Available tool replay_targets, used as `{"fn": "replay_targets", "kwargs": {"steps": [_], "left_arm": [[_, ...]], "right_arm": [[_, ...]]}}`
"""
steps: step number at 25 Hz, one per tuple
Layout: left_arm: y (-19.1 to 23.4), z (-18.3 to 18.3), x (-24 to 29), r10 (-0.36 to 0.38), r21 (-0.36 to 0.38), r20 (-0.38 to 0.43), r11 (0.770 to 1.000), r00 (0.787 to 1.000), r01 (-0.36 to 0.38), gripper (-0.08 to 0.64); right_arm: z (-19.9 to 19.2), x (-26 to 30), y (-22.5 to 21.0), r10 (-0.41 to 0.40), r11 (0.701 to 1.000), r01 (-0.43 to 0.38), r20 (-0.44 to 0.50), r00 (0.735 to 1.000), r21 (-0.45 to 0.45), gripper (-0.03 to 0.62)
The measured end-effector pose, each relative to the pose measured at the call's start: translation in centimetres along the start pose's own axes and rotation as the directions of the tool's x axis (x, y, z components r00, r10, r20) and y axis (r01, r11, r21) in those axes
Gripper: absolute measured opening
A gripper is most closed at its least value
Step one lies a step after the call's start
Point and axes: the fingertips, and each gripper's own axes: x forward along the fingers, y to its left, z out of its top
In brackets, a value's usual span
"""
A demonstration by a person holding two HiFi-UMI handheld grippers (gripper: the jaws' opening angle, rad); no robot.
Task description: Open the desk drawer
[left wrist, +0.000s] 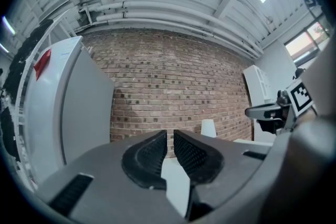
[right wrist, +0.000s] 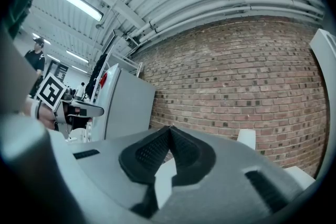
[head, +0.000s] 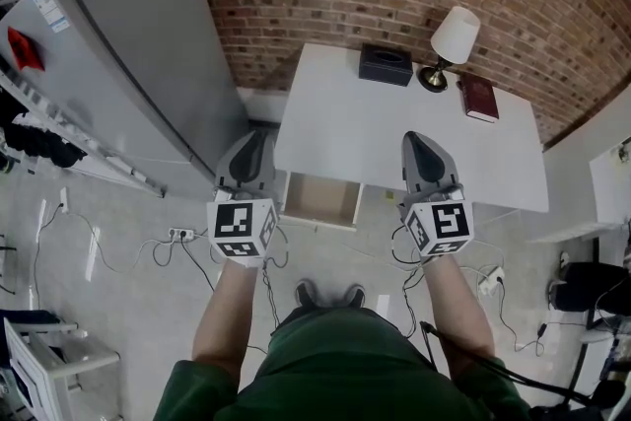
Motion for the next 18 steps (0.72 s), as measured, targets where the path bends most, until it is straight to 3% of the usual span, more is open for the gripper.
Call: {"fn": "replay_targets", "kwargs": {"steps": [18], "left_arm": [[3.2, -0.9, 0.4, -0.064, 0.005, 0.000, 0.998, 0.998, 0.064, 0.038]], "right_arm": [[-0.2, 2.5, 3.1, -0.036, 0.999, 0.036, -0.006, 0.999, -0.019, 0.000]]}}
